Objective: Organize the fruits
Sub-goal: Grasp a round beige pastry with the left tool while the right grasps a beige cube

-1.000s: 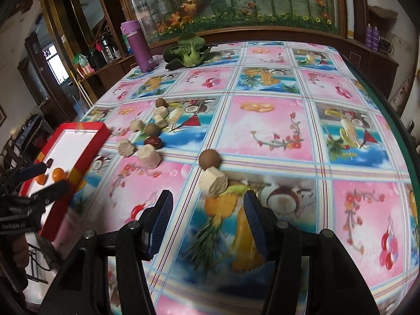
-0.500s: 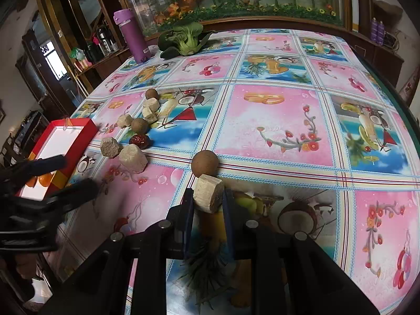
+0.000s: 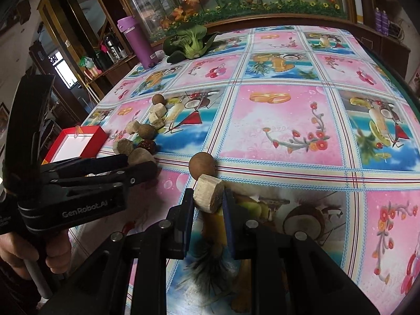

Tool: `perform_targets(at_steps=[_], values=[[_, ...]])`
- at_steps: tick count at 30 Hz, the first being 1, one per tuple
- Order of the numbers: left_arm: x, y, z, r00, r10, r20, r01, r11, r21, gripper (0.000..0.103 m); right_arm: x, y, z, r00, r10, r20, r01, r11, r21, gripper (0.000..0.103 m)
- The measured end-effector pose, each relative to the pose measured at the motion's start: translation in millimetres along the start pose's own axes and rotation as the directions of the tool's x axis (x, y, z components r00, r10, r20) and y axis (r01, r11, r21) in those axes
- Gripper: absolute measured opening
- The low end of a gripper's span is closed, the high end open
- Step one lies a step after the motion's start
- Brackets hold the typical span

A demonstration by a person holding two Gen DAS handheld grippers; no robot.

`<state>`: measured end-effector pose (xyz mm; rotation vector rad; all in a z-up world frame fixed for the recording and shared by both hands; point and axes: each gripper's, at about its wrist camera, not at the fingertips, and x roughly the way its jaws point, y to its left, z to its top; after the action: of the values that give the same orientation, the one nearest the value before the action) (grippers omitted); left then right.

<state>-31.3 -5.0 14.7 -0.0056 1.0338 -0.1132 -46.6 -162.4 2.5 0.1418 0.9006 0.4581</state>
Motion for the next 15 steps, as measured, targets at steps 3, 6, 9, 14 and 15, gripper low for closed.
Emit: perform_targets(at_steps=[3,6,9,14,15], values=[[0.5,-1.4,1.0,1.0,-0.012,0.005,0.012,1.0,-0.006,0.057,0.1,-0.5,0.3,1.0,0.003,0.0,-0.003,1.0,0.001,0.02],[0.5,-3.1,1.2,1.0,-0.011,0.014,0.011,1.0,-0.001,0.044,0.1,-0.6,0.4,1.0,0.003,0.0,-0.003,1.0,0.002,0.02],[-0.8,-1.2,1.0,0.998,-0.061,0.022,0.062,0.998,-0.012,0.029,0.1,-0.5,0.4,1.0,0.003,0.0,-0.003,1.0,0.002,0.02],[-4.5,1.4,-1.3,0.998,-0.06,0.031,0.061,0.998,-0.021,0.029,-1.0,-0.2,1.3,1.0,0.011,0.008,-0.011,1.0,0.001,0.019],[-9.4,2.4,-3.6,0.997,-0.063,0.038,0.064,0.998,-0.023,0.029,-2.5,0.2,1.5,1.0,0.017,0.017,-0.017,1.0,-0.001,0.019]])
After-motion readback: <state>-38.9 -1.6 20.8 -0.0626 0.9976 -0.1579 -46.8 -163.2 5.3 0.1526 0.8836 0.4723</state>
